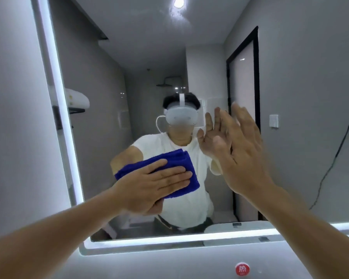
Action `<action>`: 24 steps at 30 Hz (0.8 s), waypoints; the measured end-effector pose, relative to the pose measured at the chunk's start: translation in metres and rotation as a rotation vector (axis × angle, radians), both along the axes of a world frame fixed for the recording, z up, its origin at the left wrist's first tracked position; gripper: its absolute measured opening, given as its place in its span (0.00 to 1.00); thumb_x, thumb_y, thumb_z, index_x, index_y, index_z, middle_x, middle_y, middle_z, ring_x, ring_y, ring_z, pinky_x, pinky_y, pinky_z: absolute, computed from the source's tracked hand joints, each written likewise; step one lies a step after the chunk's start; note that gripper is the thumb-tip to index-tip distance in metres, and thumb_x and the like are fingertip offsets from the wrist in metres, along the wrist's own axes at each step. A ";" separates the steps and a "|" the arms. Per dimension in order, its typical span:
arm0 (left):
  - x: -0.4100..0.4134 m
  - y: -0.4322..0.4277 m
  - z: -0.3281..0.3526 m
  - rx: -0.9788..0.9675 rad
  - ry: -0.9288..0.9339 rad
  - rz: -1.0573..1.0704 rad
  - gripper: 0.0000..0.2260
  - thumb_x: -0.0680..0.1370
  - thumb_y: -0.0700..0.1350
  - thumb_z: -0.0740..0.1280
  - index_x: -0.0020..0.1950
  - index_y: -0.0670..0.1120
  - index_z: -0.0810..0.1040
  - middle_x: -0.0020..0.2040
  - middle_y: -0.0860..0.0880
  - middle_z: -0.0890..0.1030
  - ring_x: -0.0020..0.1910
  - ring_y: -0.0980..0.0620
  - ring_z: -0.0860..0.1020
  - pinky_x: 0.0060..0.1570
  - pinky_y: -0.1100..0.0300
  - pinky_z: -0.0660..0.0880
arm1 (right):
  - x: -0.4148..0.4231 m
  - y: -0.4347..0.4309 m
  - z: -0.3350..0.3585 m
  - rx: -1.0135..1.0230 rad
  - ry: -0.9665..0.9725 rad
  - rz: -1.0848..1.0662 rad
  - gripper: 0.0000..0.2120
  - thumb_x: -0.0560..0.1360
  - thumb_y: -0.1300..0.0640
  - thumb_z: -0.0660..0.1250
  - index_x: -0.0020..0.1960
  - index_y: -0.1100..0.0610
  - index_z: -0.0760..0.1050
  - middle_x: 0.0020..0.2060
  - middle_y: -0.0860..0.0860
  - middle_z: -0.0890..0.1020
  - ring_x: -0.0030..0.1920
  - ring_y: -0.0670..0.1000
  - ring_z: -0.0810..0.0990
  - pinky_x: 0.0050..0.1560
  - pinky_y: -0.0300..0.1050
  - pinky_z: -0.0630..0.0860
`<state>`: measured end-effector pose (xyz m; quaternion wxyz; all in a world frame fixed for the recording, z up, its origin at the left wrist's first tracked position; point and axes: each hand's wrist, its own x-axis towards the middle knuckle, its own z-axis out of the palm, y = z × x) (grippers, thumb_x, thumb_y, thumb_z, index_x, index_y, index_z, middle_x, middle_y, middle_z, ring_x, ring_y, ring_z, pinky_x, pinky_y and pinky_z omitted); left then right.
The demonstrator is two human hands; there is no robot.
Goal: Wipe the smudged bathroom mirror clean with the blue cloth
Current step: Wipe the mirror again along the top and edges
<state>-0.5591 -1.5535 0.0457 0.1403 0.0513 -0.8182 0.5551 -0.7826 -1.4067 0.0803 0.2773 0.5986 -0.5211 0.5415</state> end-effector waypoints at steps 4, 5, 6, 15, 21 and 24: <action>0.004 -0.004 0.133 -0.123 0.123 0.021 0.31 0.81 0.57 0.52 0.80 0.46 0.49 0.80 0.46 0.53 0.79 0.47 0.50 0.77 0.45 0.49 | 0.002 -0.008 0.019 0.006 0.079 -0.030 0.26 0.81 0.48 0.53 0.77 0.56 0.61 0.77 0.53 0.58 0.78 0.51 0.53 0.76 0.53 0.53; 0.003 -0.002 0.161 -0.120 0.232 0.044 0.31 0.81 0.58 0.50 0.80 0.46 0.47 0.80 0.46 0.51 0.79 0.47 0.50 0.76 0.43 0.51 | 0.003 -0.011 0.025 -0.011 0.102 -0.046 0.26 0.82 0.48 0.53 0.77 0.57 0.61 0.77 0.54 0.59 0.78 0.53 0.54 0.76 0.55 0.54; 0.000 0.001 0.180 -0.106 0.347 0.059 0.31 0.81 0.58 0.49 0.80 0.47 0.45 0.80 0.46 0.51 0.79 0.47 0.50 0.76 0.43 0.52 | 0.006 -0.013 0.031 -0.035 0.100 -0.044 0.25 0.82 0.48 0.53 0.76 0.57 0.62 0.77 0.54 0.60 0.77 0.53 0.55 0.75 0.56 0.56; 0.003 0.000 0.106 -0.094 0.111 0.027 0.32 0.80 0.55 0.55 0.81 0.46 0.47 0.80 0.47 0.52 0.80 0.48 0.49 0.76 0.45 0.51 | 0.018 -0.021 0.084 -0.180 0.074 0.001 0.29 0.77 0.44 0.47 0.75 0.53 0.62 0.77 0.50 0.58 0.77 0.48 0.52 0.75 0.47 0.49; 0.015 -0.002 0.258 -0.112 0.220 0.059 0.33 0.78 0.58 0.53 0.80 0.49 0.47 0.80 0.48 0.52 0.79 0.51 0.48 0.77 0.49 0.47 | 0.006 -0.027 0.131 -0.246 0.061 -0.030 0.29 0.77 0.45 0.48 0.76 0.52 0.62 0.77 0.49 0.58 0.77 0.48 0.52 0.74 0.45 0.48; 0.005 0.001 0.283 -0.010 0.574 0.094 0.36 0.75 0.59 0.49 0.80 0.49 0.43 0.81 0.49 0.46 0.79 0.55 0.42 0.77 0.49 0.46 | 0.007 -0.031 0.148 -0.243 0.063 -0.031 0.28 0.77 0.46 0.49 0.77 0.49 0.59 0.78 0.47 0.56 0.77 0.46 0.49 0.72 0.40 0.43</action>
